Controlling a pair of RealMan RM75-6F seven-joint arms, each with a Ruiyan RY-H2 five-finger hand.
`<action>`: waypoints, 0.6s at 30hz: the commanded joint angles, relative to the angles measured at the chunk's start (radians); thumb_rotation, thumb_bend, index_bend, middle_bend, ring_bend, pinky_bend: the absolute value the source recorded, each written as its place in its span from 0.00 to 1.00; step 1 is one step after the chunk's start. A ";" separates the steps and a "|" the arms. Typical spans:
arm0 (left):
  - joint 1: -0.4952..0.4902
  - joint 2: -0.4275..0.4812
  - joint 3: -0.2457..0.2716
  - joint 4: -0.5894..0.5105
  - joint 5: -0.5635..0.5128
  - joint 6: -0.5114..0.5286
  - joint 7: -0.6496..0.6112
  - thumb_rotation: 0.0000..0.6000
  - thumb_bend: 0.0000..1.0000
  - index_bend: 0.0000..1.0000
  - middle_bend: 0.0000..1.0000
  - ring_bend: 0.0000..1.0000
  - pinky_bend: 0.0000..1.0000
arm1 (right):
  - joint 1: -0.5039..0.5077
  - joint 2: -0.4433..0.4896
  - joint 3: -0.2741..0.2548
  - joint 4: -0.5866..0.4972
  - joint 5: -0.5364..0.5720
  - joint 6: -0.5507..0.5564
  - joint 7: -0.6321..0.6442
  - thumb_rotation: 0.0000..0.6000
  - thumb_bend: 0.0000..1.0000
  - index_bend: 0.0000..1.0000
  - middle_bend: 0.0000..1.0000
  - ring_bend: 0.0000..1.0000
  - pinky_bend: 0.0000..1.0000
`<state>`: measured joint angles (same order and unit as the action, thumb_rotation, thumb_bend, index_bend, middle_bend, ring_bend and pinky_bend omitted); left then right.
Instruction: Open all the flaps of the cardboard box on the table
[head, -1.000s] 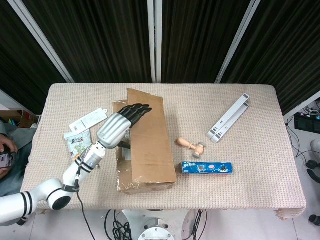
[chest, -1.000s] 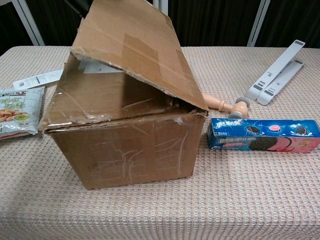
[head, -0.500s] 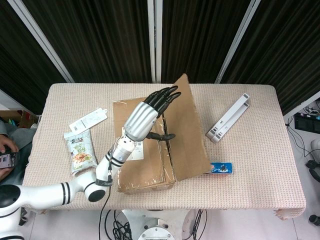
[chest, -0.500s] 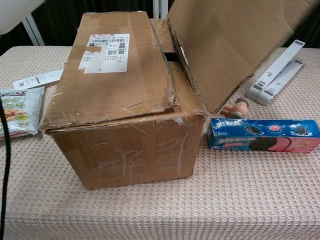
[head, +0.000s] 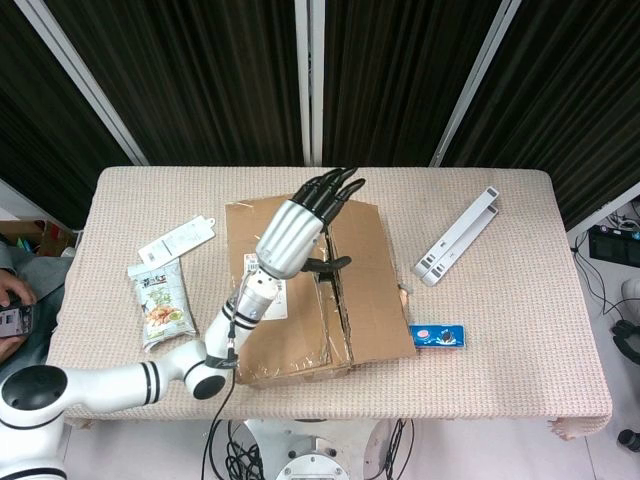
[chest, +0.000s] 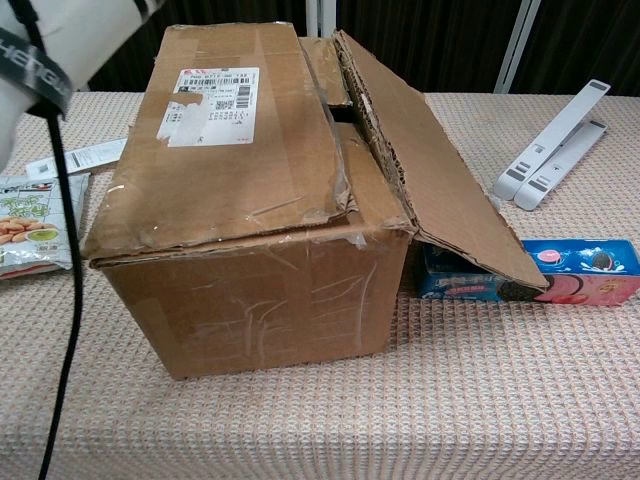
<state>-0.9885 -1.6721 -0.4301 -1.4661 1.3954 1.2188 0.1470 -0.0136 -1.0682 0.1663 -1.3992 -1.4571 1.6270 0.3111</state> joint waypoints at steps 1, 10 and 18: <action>0.083 0.123 0.047 -0.087 -0.026 0.006 0.080 0.97 0.08 0.04 0.00 0.07 0.18 | 0.015 0.010 0.000 -0.022 -0.023 -0.001 -0.021 1.00 0.00 0.00 0.00 0.00 0.00; 0.398 0.502 0.244 -0.319 -0.089 0.094 0.143 1.00 0.10 0.05 0.01 0.07 0.18 | 0.165 0.115 0.019 -0.261 -0.218 -0.071 -0.195 1.00 0.00 0.00 0.00 0.00 0.00; 0.635 0.633 0.376 -0.311 -0.012 0.269 -0.005 1.00 0.10 0.05 0.01 0.07 0.18 | 0.448 0.099 0.132 -0.475 -0.181 -0.388 -0.489 1.00 0.00 0.00 0.00 0.00 0.00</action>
<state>-0.4139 -1.0693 -0.1000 -1.7815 1.3534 1.4329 0.1921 0.3114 -0.9551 0.2430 -1.7894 -1.6695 1.3790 -0.0554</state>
